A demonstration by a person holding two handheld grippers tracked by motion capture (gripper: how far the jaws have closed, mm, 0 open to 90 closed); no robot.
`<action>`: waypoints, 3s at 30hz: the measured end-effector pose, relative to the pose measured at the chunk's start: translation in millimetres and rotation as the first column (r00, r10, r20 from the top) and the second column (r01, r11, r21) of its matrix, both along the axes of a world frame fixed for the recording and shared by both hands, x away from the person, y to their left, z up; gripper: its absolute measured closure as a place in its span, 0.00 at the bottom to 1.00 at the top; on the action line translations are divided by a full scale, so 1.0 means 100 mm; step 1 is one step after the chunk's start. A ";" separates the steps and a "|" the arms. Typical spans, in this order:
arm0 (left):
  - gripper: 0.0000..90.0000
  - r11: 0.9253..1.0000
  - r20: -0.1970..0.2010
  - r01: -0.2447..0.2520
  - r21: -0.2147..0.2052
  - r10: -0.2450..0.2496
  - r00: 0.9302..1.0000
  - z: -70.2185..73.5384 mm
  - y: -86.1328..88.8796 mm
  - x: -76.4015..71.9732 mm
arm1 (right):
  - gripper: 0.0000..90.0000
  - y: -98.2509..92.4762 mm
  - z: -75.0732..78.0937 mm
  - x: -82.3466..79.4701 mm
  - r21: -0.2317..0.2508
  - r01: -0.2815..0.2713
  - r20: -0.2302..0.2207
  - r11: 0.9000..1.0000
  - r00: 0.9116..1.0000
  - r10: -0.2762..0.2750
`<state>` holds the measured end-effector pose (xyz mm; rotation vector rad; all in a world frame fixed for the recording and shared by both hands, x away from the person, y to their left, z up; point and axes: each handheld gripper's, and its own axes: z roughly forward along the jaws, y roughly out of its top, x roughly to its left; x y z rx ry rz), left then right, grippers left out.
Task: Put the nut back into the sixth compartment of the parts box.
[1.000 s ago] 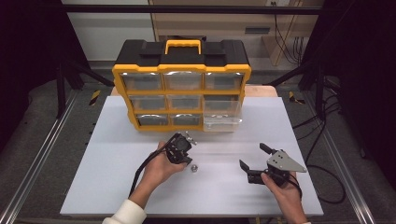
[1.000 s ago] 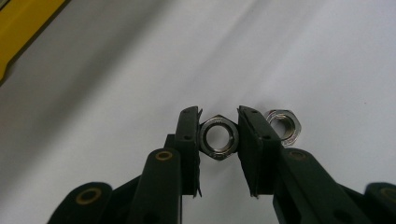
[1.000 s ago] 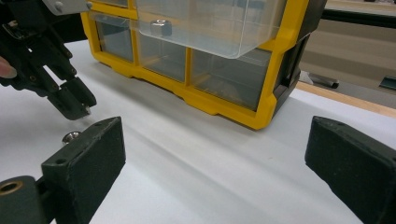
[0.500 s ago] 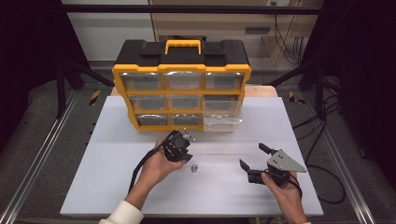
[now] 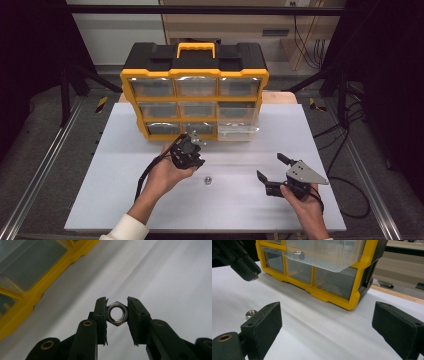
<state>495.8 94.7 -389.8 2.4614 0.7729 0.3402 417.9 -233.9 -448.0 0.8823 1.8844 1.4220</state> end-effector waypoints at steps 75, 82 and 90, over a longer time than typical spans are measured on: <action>0.77 0.995 0.145 0.009 -0.098 0.005 0.989 0.91 0.01 -0.06 | 0.08 -0.01 0.00 0.01 0.005 0.005 -0.003 1.000 1.000 -0.005; 0.77 0.995 0.146 0.010 -0.097 0.005 0.989 0.94 -0.01 -0.05 | 0.08 -0.02 0.00 0.01 0.005 0.008 -0.002 1.000 1.000 -0.008; 0.77 0.996 0.158 0.017 -0.092 -0.002 0.987 1.00 -0.02 -0.05 | 0.09 -0.02 0.00 0.02 0.005 0.007 -0.002 1.000 1.000 -0.007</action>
